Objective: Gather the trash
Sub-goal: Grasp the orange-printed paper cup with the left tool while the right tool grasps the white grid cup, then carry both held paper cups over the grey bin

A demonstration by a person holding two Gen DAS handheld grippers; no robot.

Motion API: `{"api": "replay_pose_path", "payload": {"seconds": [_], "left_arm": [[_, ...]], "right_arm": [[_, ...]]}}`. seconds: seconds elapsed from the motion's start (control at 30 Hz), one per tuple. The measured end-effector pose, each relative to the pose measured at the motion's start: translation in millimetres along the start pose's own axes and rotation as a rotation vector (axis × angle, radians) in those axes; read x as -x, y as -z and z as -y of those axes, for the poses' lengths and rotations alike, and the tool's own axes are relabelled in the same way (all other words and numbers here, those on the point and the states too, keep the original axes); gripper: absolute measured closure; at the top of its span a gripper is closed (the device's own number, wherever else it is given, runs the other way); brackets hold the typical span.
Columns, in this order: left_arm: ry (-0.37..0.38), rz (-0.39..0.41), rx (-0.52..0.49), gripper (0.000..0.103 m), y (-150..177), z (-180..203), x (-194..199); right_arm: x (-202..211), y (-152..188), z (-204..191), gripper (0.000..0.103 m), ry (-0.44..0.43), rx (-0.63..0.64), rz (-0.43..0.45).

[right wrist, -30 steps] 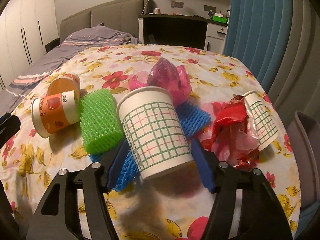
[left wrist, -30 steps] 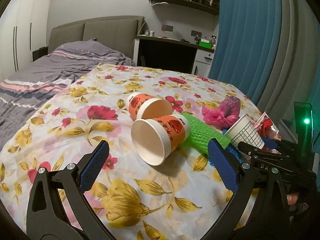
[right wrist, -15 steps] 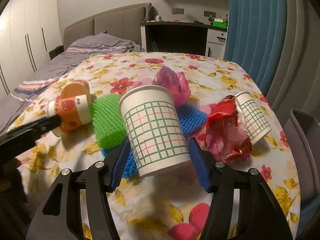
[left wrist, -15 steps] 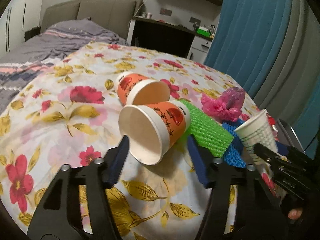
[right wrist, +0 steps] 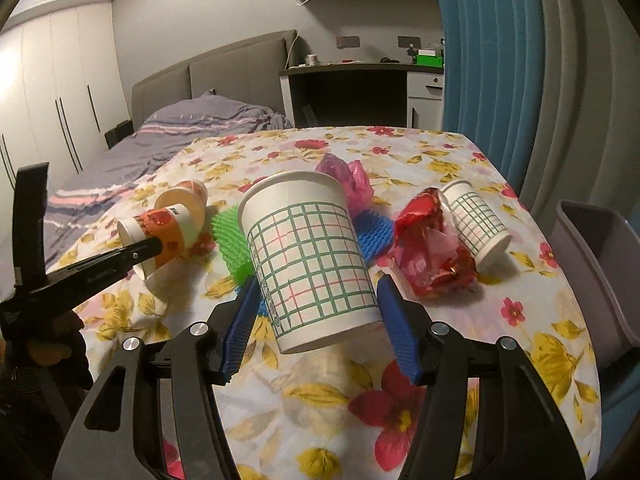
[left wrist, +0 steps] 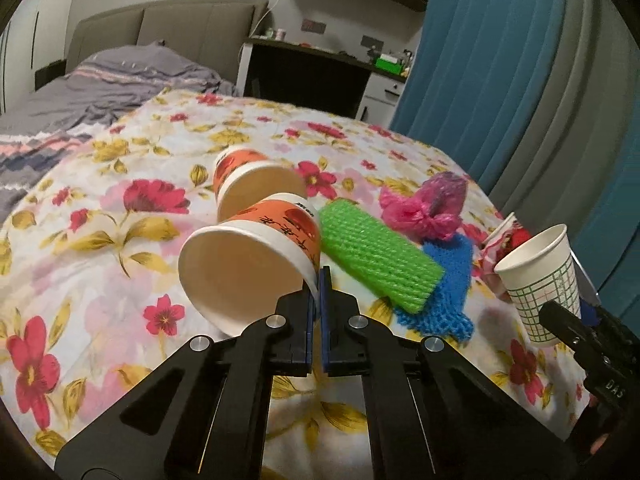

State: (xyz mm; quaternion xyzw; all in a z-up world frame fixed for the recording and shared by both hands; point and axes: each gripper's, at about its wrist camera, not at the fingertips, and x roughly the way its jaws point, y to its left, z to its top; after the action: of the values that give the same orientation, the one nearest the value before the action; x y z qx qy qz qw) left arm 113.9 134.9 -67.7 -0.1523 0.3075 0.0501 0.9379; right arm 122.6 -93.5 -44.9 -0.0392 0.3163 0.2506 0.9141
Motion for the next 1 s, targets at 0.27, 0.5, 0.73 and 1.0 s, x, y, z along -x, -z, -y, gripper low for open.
{"api": "replay_pose_path", "payload": {"seconds": [0.27,0.5,0.73,1.0], "left_arm": [[0.074,0.06,-0.042,0.101,-0.7,22.6,36.8],[0.129,0.069,-0.095,0.101,2.5,52.9,47.8],[0.185,0.06,-0.162,0.101,7.1,88.6,49.7],[0.282,0.051,-0.24,0.101,3.8,141.6,49.7]], "right_arm": [[28.1,12.8,22.6,0.044,0.036,-0.059,0.036],[54.8,24.5,46.4,0.044,0.081,-0.104,0.068],[74.3,26.7,68.3,0.044,0.117,-0.139,0.1],[94.1,25.5,99.3,0.044,0.154,-0.188,0.138]]}}
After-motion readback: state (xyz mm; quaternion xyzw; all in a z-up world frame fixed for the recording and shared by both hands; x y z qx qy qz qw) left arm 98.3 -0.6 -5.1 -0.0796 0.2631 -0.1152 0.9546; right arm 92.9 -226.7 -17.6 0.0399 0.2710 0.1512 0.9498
